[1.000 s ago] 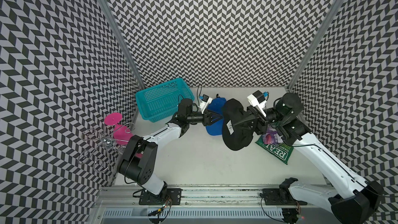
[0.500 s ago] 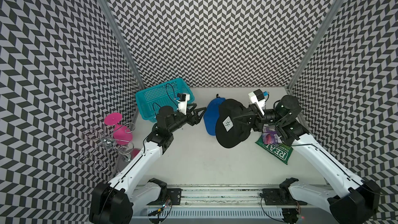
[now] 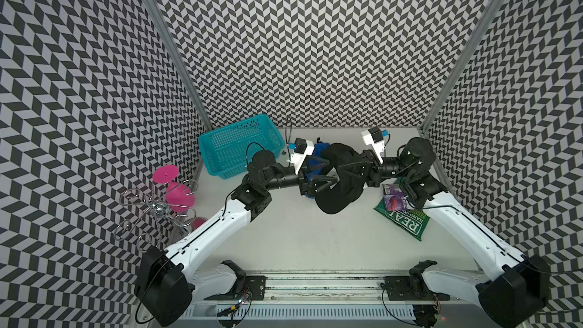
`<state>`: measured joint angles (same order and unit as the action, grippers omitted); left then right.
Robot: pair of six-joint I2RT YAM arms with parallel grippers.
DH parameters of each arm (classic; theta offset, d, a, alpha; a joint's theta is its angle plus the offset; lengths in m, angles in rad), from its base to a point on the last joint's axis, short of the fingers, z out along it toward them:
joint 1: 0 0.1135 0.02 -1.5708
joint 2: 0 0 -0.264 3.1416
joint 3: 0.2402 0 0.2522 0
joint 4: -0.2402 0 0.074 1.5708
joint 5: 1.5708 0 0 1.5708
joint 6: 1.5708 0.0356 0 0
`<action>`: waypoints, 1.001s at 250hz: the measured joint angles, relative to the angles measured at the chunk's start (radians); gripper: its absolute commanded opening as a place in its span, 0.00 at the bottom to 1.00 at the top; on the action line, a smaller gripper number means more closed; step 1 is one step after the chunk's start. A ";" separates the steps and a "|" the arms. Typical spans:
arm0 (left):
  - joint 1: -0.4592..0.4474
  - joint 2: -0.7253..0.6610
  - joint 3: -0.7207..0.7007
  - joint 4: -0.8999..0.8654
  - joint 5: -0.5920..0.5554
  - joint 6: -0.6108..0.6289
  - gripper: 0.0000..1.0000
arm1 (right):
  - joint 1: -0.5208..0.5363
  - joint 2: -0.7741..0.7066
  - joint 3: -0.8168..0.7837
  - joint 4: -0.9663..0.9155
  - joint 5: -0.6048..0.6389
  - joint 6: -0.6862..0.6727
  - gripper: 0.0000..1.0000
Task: Turn the baseball cap inside out
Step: Turn over the baseball cap.
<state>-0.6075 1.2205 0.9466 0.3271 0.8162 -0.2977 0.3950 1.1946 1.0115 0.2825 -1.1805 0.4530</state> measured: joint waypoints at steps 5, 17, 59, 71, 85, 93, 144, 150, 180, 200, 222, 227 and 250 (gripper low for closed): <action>-0.004 0.011 0.004 0.012 0.008 -0.007 0.83 | 0.000 0.000 0.000 0.000 0.000 0.001 0.03; -0.009 0.031 0.010 0.032 0.021 -0.016 0.82 | 0.000 0.000 0.000 0.000 0.001 0.003 0.03; -0.023 0.076 0.026 0.070 0.053 -0.045 0.70 | 0.000 0.000 0.000 -0.001 0.006 0.021 0.11; -0.027 0.088 0.036 0.071 0.062 -0.058 0.59 | 0.000 0.000 0.000 -0.003 0.007 0.027 0.14; -0.034 0.101 0.049 0.075 0.073 -0.068 0.44 | 0.000 0.000 0.001 -0.011 0.009 0.031 0.16; -0.035 0.107 0.054 0.076 0.074 -0.072 0.34 | 0.000 -0.001 0.002 -0.016 0.010 0.035 0.18; -0.040 0.110 0.051 0.068 0.034 -0.070 0.00 | -0.010 -0.013 0.010 -0.048 0.017 0.049 0.48; -0.040 0.110 0.051 0.066 0.029 -0.065 0.00 | -0.012 -0.016 0.011 -0.054 0.019 0.047 0.53; -0.040 0.105 0.045 0.036 -0.016 -0.034 0.00 | -0.044 -0.036 0.019 -0.073 0.045 0.074 0.56; -0.040 0.100 0.043 0.018 -0.039 -0.011 0.00 | -0.071 -0.045 0.022 -0.073 0.063 0.100 0.53; -0.040 0.094 0.040 0.003 -0.059 0.005 0.00 | -0.089 -0.047 0.023 -0.073 0.077 0.129 0.42; -0.040 0.093 0.040 0.000 -0.064 0.010 0.00 | -0.091 -0.047 0.023 -0.074 0.079 0.132 0.37; -0.040 0.090 0.038 -0.011 -0.075 0.025 0.00 | -0.103 -0.046 0.024 -0.076 0.090 0.163 0.17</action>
<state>-0.6476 1.3109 0.9848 0.3157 0.7410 -0.2726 0.2924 1.1484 1.0351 0.2070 -1.0901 0.6155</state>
